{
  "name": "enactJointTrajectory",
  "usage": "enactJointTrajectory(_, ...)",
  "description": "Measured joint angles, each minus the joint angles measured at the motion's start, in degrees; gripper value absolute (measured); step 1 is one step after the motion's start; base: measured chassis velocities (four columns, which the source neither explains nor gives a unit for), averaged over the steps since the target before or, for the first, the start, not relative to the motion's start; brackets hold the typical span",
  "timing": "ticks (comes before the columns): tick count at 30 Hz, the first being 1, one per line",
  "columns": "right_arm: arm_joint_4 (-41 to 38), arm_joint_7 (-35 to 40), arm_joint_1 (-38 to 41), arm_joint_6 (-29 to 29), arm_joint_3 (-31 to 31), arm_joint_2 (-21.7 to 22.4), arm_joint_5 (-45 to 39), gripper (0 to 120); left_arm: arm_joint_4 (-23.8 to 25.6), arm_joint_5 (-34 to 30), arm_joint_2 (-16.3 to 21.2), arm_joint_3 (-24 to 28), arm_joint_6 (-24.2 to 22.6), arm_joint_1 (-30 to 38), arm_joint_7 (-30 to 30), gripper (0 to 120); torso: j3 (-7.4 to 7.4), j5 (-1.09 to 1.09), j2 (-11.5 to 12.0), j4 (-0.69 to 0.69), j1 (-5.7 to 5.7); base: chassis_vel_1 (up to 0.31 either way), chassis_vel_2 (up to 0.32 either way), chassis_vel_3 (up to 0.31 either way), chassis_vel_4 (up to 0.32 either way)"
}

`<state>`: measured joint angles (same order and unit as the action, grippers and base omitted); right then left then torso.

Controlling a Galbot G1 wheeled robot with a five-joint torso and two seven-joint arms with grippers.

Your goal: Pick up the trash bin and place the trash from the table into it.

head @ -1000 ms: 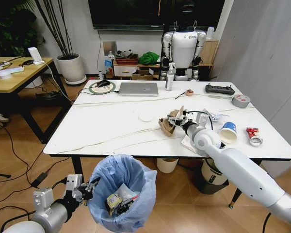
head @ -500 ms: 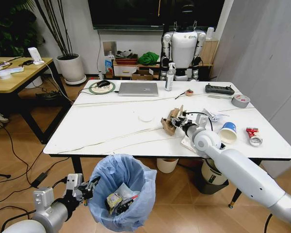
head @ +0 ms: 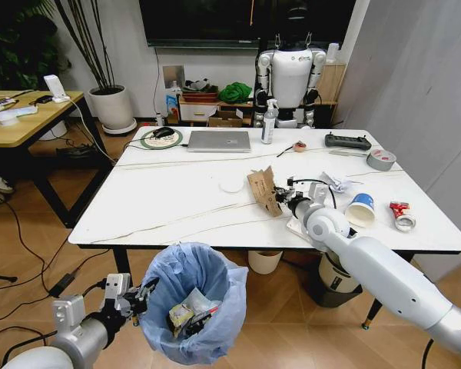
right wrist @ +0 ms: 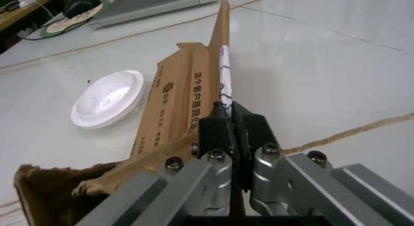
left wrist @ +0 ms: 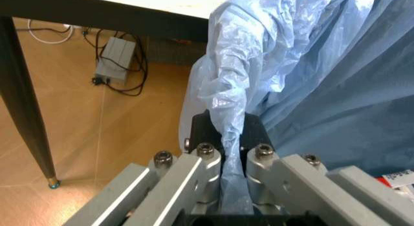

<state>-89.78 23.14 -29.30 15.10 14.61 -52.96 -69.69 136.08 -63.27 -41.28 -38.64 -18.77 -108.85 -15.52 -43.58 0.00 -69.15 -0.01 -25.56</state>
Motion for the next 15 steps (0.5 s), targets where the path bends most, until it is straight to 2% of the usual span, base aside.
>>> enactJointTrajectory(15, -7.76, -0.69, -0.04, -1.47, -2.1, 2.39, -3.11, 0, 0.16, -0.56, -0.68, 0.98, 0.07, 1.22, -0.31, 0, 0.0, 0.01, 0.0, 0.0, 0.0, 0.0, 0.0, 0.0, 0.0)
